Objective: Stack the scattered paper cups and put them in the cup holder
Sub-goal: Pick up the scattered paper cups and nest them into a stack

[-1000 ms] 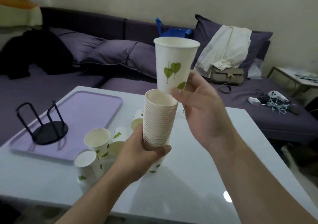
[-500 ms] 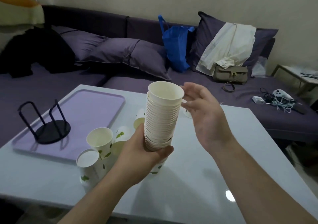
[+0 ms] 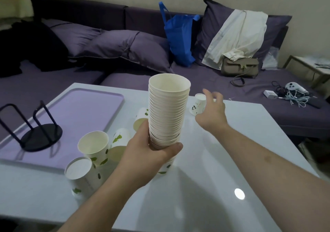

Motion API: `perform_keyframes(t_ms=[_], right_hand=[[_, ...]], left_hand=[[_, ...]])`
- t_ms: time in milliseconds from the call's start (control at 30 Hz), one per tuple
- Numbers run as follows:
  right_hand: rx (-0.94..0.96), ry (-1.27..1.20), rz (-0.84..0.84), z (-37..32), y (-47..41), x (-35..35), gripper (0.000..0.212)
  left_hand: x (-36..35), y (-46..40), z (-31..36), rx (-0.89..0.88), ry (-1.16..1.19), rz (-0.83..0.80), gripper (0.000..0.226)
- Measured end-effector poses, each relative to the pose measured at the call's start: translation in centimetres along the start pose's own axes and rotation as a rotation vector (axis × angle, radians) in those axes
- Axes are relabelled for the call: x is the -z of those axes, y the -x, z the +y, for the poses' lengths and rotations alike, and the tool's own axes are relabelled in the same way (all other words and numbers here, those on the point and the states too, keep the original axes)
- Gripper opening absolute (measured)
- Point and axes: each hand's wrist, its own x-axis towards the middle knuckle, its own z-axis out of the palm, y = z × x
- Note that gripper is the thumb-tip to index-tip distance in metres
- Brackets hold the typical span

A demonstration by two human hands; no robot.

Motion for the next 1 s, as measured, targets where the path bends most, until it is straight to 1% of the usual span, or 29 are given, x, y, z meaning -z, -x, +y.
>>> perform_keyframes(t_ms=[100,167,233,333,467,567,633,700,733,767,800,833,867,900,933,1000], right_hand=[[0.03,0.156,-0.149,0.1,-2.7,-0.3,0.097],[0.04,0.232,-0.249,0.3,-3.8,-0.8,0.092],[0.074,0.341,-0.265,0.4,-4.0,-1.2,0.082],[0.145,0.526,-0.143,0.7,-3.0,-1.5,0.06],[0.155,0.512,-0.1,0.7,-1.5,-0.3,0.037],[0.208,0.505,-0.088,0.4,-0.7,1.0,0.028],[0.239,0.472,0.016,0.6,-0.2,1.2,0.016],[0.24,0.381,0.201,1.1,0.1,1.2,0.004],[0.219,0.341,0.277,1.3,0.2,1.2,0.005],[0.182,0.322,0.31,1.4,0.1,1.1,0.01],[0.123,0.334,0.275,1.7,-0.1,0.9,0.021],[0.044,0.366,0.172,1.8,-0.3,0.7,0.036],[-0.039,0.378,0.029,1.9,-0.4,0.6,0.047],[-0.107,0.353,-0.11,1.8,-0.3,0.4,0.055],[-0.151,0.316,-0.213,1.8,-0.2,0.2,0.058],[-0.171,0.306,-0.292,1.5,0.2,-0.2,0.063]], left_hand=[[-0.3,-0.2,0.0,0.0,-0.005,-0.001,0.058],[-0.4,-0.2,0.0,-0.003,-0.009,-0.005,0.057],[-0.5,-0.2,0.0,-0.002,-0.015,-0.006,0.057],[-0.5,0.0,0.0,0.001,-0.019,-0.004,0.059],[-0.5,0.6,0.3,-0.003,-0.034,-0.009,0.059],[-0.5,1.0,0.3,-0.014,-0.039,-0.016,0.062],[-0.3,1.2,0.3,-0.018,-0.042,-0.015,0.064],[-0.1,1.2,0.2,-0.016,-0.035,-0.014,0.061],[-0.1,1.2,0.2,-0.012,-0.032,-0.016,0.061],[0.0,1.2,0.2,-0.009,-0.031,-0.019,0.061],[0.0,1.2,0.2,-0.011,-0.031,-0.022,0.061],[-0.1,1.1,0.2,-0.014,-0.034,-0.024,0.061],[-0.1,1.1,0.2,-0.018,-0.038,-0.024,0.06],[-0.1,1.1,0.2,-0.022,-0.041,-0.023,0.059],[-0.1,1.1,0.2,-0.023,-0.041,-0.023,0.058],[-0.1,1.0,0.3,-0.02,-0.038,-0.021,0.057]])
